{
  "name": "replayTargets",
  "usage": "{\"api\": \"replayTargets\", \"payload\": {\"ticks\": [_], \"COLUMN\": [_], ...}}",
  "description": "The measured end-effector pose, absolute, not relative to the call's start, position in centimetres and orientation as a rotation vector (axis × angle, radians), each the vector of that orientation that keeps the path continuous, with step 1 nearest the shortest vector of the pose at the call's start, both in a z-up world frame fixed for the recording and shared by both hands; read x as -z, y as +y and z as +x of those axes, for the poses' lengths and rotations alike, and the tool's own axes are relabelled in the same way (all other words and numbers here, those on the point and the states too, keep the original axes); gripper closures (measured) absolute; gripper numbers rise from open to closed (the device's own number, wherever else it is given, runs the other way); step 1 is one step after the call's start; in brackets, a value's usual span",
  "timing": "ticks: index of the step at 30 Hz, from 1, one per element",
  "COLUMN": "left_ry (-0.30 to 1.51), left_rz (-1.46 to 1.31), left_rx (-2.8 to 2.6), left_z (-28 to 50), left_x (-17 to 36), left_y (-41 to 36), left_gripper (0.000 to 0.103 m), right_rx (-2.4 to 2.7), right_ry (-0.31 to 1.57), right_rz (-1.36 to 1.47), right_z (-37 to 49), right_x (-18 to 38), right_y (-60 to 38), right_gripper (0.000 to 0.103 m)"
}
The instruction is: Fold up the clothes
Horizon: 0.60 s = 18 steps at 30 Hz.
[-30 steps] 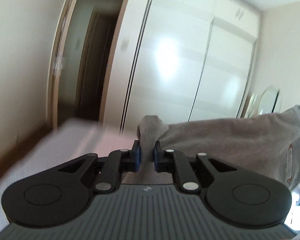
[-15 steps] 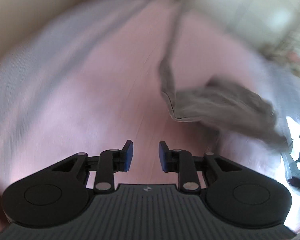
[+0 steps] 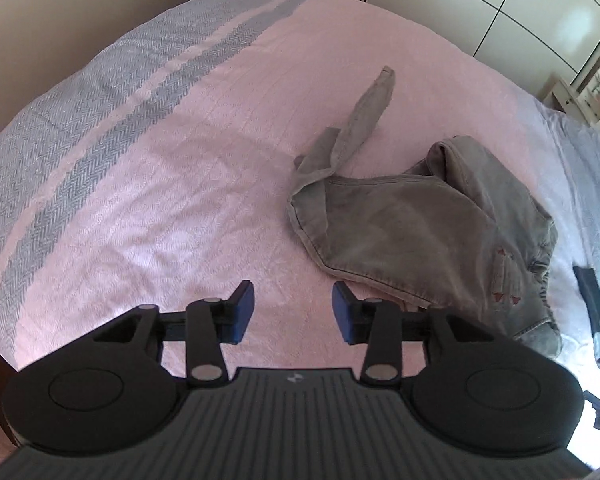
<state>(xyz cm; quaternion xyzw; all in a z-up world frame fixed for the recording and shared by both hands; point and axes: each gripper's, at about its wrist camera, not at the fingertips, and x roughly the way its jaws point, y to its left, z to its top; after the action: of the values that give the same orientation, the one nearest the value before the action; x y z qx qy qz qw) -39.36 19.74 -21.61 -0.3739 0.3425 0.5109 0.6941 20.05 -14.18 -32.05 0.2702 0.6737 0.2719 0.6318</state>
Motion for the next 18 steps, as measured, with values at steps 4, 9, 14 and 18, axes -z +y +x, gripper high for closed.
{"api": "replayTargets", "payload": {"ticks": [4, 9, 14, 18], "left_ry": [0.784, 0.831, 0.901, 0.968], "left_rz": [-0.85, -0.829, -0.746, -0.651], "left_rx": [-1.125, -1.07, -0.989, -0.901], "left_z": [-39.4, -37.8, -33.4, -28.8], "left_x": [22.4, 24.7, 27.3, 29.2], "left_y": [22.5, 27.5, 33.5, 37.4], "left_gripper": [0.062, 0.054, 0.053, 0.047], "right_rx": [-0.529, -0.406, -0.327, -0.307], "right_ry": [1.487, 1.429, 1.405, 1.393], "right_rz": [0.725, 0.766, 0.828, 0.813], "right_z": [19.8, 19.3, 18.3, 17.9], "right_x": [34.9, 38.8, 41.5, 41.3], "right_y": [-13.0, -10.5, -8.2, -7.2], "right_gripper": [0.025, 0.025, 0.025, 0.025]}}
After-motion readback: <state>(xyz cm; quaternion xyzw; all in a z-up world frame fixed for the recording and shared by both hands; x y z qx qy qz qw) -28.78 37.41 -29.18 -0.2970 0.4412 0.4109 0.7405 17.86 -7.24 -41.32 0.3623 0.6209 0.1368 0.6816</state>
